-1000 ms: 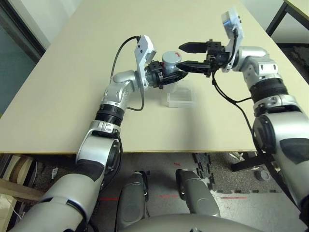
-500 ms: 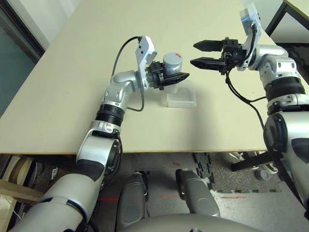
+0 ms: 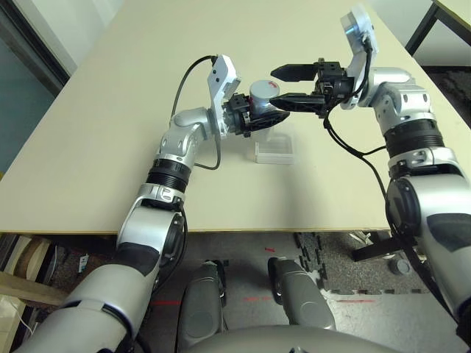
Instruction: Pour the medicine from the bottle into the box.
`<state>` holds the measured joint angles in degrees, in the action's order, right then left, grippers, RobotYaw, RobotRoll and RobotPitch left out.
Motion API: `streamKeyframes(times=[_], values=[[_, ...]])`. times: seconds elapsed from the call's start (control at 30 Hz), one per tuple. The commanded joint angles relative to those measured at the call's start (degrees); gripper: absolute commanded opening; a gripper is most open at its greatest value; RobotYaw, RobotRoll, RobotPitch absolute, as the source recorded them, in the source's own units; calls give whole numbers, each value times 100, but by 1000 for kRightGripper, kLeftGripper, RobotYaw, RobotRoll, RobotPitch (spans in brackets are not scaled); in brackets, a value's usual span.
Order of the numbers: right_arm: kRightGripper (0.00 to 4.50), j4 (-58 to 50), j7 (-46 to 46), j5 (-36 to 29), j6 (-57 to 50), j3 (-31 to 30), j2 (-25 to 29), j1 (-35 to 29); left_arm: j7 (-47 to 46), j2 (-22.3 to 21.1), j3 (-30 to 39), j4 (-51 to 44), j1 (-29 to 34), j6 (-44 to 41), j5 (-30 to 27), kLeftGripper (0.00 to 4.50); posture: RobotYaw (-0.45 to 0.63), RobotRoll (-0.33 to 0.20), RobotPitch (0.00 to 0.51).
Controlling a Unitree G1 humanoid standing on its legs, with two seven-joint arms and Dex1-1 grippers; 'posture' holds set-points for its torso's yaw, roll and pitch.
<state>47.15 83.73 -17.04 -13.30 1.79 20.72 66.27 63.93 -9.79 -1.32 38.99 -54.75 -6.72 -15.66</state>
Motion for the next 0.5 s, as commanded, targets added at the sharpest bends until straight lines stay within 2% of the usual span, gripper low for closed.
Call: streamKeyframes(times=[0.03,0.5], values=[[4500,-103,-80,-22,89,-27,-99,12,59,37,-105,-7,4,25,43,2628,-283,0,146],[4500,436,-589,103,598,15,-414,195,68,63,-155,-194,108,-49,0,2628,-274,0,151]])
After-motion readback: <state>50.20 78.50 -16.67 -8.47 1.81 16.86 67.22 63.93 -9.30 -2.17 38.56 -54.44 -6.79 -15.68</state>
